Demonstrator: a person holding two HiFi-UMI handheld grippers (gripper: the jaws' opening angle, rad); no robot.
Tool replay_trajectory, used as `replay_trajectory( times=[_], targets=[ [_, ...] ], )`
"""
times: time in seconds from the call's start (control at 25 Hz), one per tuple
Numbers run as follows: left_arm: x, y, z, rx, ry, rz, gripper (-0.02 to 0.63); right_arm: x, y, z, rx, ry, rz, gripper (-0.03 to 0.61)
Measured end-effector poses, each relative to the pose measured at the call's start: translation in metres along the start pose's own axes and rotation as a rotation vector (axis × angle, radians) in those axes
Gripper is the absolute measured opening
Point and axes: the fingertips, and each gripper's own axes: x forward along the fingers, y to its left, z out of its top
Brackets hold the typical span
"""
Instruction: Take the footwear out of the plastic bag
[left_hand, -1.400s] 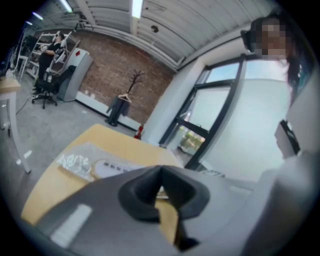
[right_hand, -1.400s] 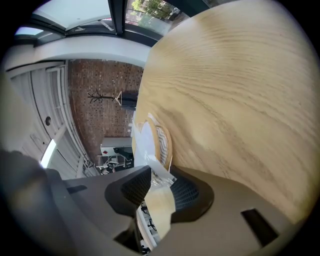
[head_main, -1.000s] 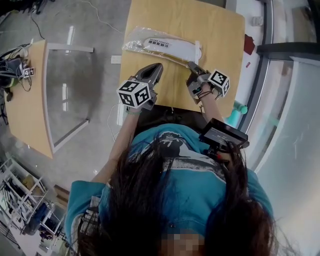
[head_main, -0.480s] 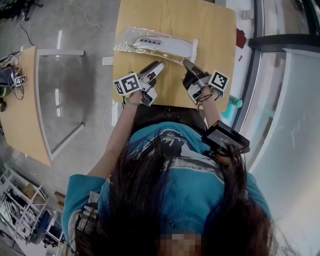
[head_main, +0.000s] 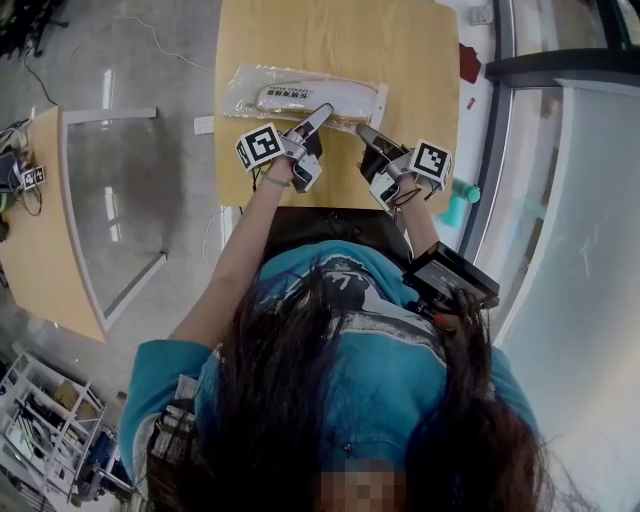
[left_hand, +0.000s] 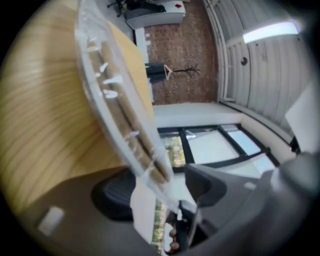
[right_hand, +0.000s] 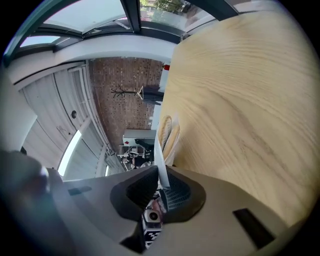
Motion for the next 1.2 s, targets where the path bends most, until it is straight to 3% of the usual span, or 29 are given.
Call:
replay_trajectory(
  times=[0.24, 0.32, 0.56, 0.76, 1.0, 1.2],
  targets=[
    [0.009, 0.005, 0.013, -0.086, -0.079, 0.003, 0.291, 0.000, 0.013, -0.017, -0.063, 0.074, 0.031, 0.035],
    [0.007, 0.005, 0.016, -0.105, -0.097, -0.002, 0.218, 0.000, 0.017, -0.022, -0.099, 0.092, 0.027, 0.035],
    [0.002, 0.001, 0.020, -0.125, -0.116, -0.043, 0.167, -0.002, 0.023, -0.028, -0.247, 0.140, 0.016, 0.037],
    [-0.004, -0.001, 0.025, -0.151, -0.155, -0.067, 0.150, -0.010, 0.029, -0.030, -0.300, 0.171, 0.064, 0.064],
    [-0.022, -0.008, 0.046, -0.167, -0.223, -0.104, 0.146, -0.035, 0.030, 0.004, -0.318, 0.043, 0.054, 0.086],
    [-0.027, -0.023, 0.040, -0.151, -0.191, -0.172, 0.144, -0.033, 0.042, 0.015, -0.387, 0.029, 0.047, 0.087]
  ],
)
